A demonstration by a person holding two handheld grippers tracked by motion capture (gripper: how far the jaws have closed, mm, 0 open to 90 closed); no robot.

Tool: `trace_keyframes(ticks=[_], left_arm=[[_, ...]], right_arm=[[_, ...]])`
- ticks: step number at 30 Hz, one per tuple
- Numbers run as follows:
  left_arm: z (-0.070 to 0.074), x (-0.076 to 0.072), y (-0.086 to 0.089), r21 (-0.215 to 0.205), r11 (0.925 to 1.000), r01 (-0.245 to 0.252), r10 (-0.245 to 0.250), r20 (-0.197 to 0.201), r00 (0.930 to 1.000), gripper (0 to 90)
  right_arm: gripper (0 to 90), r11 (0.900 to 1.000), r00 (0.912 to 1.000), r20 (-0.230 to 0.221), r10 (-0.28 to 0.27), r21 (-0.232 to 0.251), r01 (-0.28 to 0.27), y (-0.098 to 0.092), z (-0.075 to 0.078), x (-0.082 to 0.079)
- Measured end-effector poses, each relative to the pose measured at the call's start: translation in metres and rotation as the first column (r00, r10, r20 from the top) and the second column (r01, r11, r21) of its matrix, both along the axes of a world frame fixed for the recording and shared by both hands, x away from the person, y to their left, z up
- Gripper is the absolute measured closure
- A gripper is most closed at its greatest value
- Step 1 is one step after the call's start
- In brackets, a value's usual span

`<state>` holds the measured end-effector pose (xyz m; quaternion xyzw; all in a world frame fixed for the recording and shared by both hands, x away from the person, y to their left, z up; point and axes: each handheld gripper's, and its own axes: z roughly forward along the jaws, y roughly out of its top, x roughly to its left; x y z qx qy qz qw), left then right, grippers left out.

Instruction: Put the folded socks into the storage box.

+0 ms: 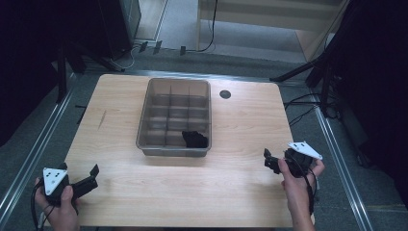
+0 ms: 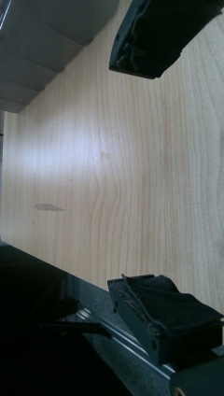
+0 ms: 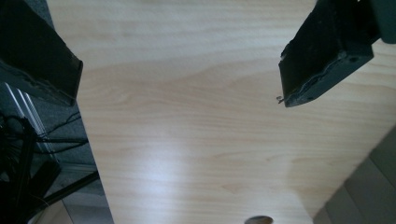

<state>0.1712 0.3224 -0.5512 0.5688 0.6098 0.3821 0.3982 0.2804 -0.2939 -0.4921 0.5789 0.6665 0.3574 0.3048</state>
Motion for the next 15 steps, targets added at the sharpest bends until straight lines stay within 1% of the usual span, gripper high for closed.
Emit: trace_keyframes(ticks=[2, 5, 8, 11, 13, 15], left_arm=[[0.0, 0.0, -0.001, 0.008, 1.0, -0.001, 0.001, 0.0, 1.0, 0.0], [0.0, 0.0, -0.001, 0.015, 0.9999, 0.002, -0.002, 0.0, 1.0, 0.0], [0.0, 0.0, -0.002, 0.018, 0.9998, 0.005, -0.005, 0.0, 1.0, 0.0], [0.0, 0.001, -0.003, 0.03, 0.9995, 0.002, -0.002, -0.004, 1.0, 0.0], [0.0, 0.001, -0.004, 0.038, 0.9993, -0.001, 0.002, -0.01, 1.0, 0.0], [0.0, 0.001, -0.004, 0.04, 0.9992, -0.002, 0.003, -0.011, 0.9999, 0.0]], right_arm=[[0.0, 1.0, 0.9999, -0.004, -0.011, 0.016, 0.011, -0.01, -0.008, -0.006], [0.0, 0.999, 0.9996, 0.0, -0.029, 0.021, 0.029, -0.022, -0.018, -0.016], [0.0, 0.999, 0.9994, 0.008, -0.035, 0.021, 0.035, -0.032, -0.025, -0.024], [0.0, 0.999, 0.9991, -0.006, -0.043, 0.027, 0.043, -0.04, -0.031, -0.027], [0.0, 0.998, 0.9989, -0.012, -0.046, 0.036, 0.046, -0.042, -0.034, -0.028], [0.0, 0.999, 0.9991, -0.012, -0.04, 0.034, 0.04, -0.042, -0.036, -0.029]])
